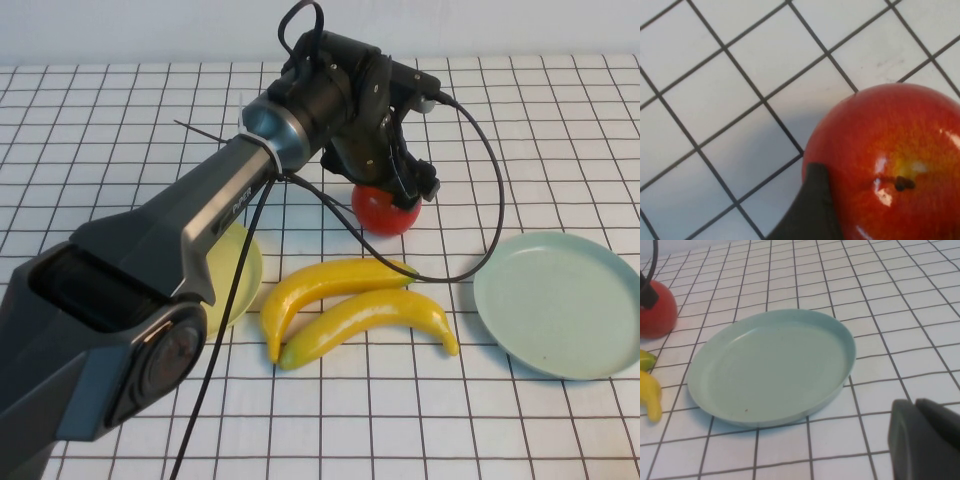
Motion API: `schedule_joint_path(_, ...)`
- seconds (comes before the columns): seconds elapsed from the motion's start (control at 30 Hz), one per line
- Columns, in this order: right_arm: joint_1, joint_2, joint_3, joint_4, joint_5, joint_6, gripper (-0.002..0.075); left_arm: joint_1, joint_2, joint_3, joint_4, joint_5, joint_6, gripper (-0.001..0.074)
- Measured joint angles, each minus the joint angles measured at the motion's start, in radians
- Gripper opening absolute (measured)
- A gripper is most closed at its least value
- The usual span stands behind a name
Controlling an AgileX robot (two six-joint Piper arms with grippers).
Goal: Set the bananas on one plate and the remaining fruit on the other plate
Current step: Put one type of fruit in the left plate
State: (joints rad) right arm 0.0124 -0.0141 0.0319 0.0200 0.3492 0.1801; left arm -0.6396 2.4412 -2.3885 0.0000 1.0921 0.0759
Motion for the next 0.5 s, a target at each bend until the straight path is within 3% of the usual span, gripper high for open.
schedule_joint_path(0.5,0.000,0.000,0.000,0.000,0.000,0.000,-0.0017,0.000,-0.079,-0.028,0.102,0.145,-0.002,0.0578)
